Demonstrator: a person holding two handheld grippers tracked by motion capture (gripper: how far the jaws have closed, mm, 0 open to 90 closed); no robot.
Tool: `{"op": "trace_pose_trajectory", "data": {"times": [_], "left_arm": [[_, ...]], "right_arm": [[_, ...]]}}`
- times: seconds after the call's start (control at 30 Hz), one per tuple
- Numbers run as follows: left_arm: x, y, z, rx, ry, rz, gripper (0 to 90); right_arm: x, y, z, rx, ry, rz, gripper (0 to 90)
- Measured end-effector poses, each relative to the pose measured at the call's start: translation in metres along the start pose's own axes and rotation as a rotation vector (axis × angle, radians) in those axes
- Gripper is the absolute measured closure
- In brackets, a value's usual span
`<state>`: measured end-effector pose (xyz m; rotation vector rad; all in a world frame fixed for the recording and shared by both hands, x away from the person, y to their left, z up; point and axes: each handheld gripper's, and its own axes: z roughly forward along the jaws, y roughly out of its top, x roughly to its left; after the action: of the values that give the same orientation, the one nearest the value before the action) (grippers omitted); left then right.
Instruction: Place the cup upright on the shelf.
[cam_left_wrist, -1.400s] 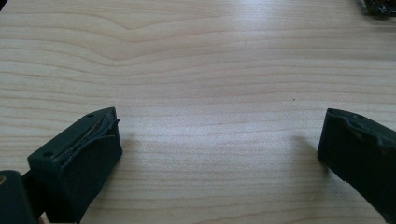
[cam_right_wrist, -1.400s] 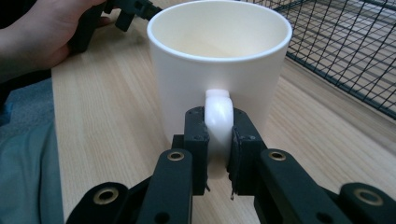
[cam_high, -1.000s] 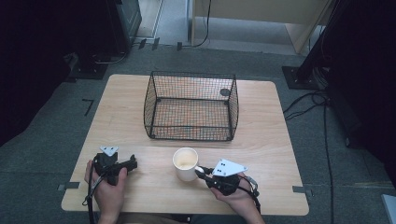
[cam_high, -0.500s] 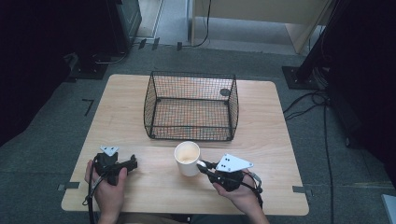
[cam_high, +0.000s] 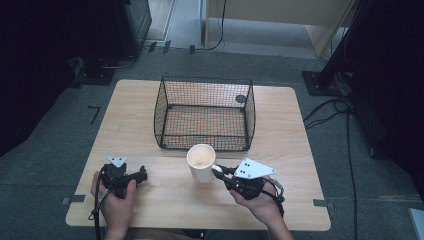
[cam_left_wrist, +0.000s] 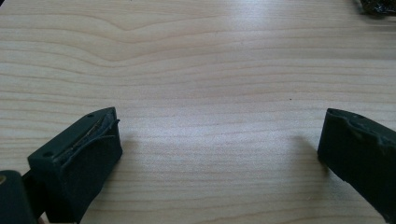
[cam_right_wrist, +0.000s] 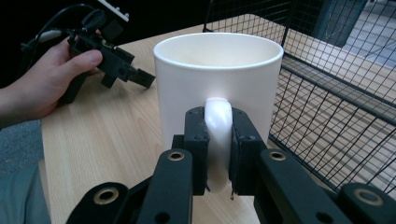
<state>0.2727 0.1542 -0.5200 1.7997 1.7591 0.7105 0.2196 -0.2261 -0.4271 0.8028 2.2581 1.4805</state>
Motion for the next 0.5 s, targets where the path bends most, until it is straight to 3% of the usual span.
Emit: {"op": "trace_pose_trajectory", "data": {"times": [0.5], "left_arm": [[0.000, 0.000, 0.000, -0.002, -0.002, 0.000, 0.0]], "right_arm": [[-0.006, 0.025, -0.003, -0.042, -0.009, -0.006, 80.7]]}}
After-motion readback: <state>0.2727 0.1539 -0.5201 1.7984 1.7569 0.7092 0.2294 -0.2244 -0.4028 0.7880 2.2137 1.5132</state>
